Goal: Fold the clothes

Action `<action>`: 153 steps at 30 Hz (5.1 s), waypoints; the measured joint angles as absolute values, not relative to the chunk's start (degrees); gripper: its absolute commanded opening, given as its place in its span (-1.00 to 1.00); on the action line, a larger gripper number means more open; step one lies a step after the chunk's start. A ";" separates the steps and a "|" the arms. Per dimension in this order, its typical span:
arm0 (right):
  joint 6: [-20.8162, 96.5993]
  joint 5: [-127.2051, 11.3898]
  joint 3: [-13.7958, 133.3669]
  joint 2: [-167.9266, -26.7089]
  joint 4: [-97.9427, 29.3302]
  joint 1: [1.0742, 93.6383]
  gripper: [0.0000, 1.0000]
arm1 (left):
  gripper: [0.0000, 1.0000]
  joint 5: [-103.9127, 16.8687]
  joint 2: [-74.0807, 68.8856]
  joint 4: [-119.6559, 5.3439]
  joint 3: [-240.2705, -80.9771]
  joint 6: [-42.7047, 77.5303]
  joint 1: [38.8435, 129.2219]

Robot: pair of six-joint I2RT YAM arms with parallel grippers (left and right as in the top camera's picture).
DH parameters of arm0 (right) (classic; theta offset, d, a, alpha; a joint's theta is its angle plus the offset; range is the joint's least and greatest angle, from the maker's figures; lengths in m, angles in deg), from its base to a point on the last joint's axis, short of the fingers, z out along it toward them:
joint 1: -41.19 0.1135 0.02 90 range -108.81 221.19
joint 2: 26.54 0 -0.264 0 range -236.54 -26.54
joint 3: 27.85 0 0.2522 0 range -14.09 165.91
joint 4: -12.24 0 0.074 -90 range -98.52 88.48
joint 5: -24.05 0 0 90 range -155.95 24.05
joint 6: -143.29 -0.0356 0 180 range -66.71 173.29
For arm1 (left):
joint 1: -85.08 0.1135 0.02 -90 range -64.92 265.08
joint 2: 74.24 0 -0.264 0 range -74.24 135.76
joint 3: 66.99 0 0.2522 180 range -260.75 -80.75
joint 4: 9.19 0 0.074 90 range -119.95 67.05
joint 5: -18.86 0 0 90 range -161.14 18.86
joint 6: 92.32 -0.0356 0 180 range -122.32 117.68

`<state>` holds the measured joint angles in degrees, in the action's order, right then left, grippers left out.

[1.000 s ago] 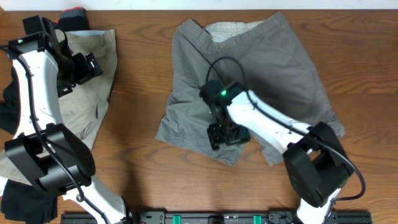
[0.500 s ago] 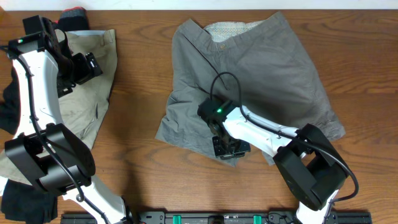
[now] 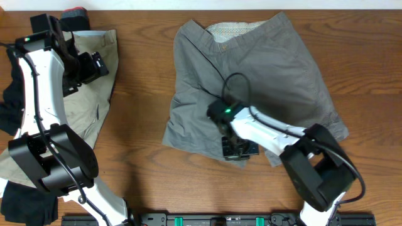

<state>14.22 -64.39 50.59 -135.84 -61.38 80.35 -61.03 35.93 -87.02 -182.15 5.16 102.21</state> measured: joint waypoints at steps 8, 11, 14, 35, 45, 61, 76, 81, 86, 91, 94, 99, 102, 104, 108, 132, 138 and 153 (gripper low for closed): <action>14.94 -59.95 46.77 -133.68 -60.04 67.24 -0.98 | 0.96 -61.03 35.93 -86.87 -182.15 5.16 101.88; 16.19 -58.20 46.57 -133.57 -59.54 61.68 -0.97 | 0.96 -61.03 35.93 -86.19 -182.15 5.16 101.62; 18.46 -57.02 46.53 -133.52 -59.08 54.41 -0.97 | 0.96 -61.05 35.93 -85.06 -182.15 5.16 100.63; 35.51 -61.24 51.93 -130.53 -60.81 24.59 -0.60 | 0.96 -60.64 45.35 -65.36 -182.20 4.35 80.20; 40.80 -59.43 58.09 -109.52 -64.68 25.84 0.17 | 0.96 -50.87 52.23 -48.23 -182.20 3.94 74.75; 42.22 -58.64 58.09 -105.77 -66.62 26.49 0.19 | -0.88 -45.62 58.85 -41.04 -182.22 3.92 69.79; 41.56 -57.26 57.20 -108.10 -60.15 36.66 0.16 | -0.68 -58.10 46.35 -80.86 -182.50 18.87 82.60; 40.97 -57.13 57.20 -113.07 -55.52 40.77 0.15 | 0.23 -59.52 45.26 -91.74 -182.81 18.60 84.44; 40.23 -56.91 57.17 -120.37 -50.14 44.26 0.14 | 0.67 -59.57 45.30 -92.16 -182.79 17.38 84.04; 39.90 -56.91 57.11 -126.55 -47.74 45.47 -0.14 | 0.68 -59.91 44.82 -92.09 -182.79 17.10 84.07; 39.20 -56.96 57.06 -130.46 -47.65 46.30 -0.32 | 0.69 -61.38 42.22 -91.66 -182.76 17.10 84.39; 39.18 -56.94 56.96 -134.11 -46.93 47.54 -0.62 | 0.70 -63.96 32.12 -88.53 -182.74 17.10 85.55; 38.94 -57.22 56.96 -135.86 -45.60 48.18 -0.77 | 0.79 -66.01 26.00 -86.02 -182.83 16.96 86.05; 38.83 -58.01 56.96 -137.33 -44.66 48.31 -0.82 | 0.85 -66.87 23.47 -84.47 -182.90 16.92 86.10; 38.72 -59.65 57.26 -139.45 -42.80 48.09 -0.86 | 0.86 -67.61 21.87 -83.13 -182.92 16.70 86.10; 39.64 -58.88 68.85 -156.08 -3.61 36.02 -0.63 | 0.86 -68.37 25.46 -82.17 -182.39 15.63 85.53; 40.80 -56.78 80.56 -160.25 -14.14 36.46 0.08 | 0.85 -68.13 29.54 -80.99 -179.81 15.09 84.11; 44.21 -49.77 97.52 -156.89 -61.51 38.60 0.38 | 0.77 -52.81 41.87 -59.44 -179.53 4.81 75.04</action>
<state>44.21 -49.77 97.52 -156.89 -61.51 38.60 -52.81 41.87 -59.44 -179.53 4.81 75.04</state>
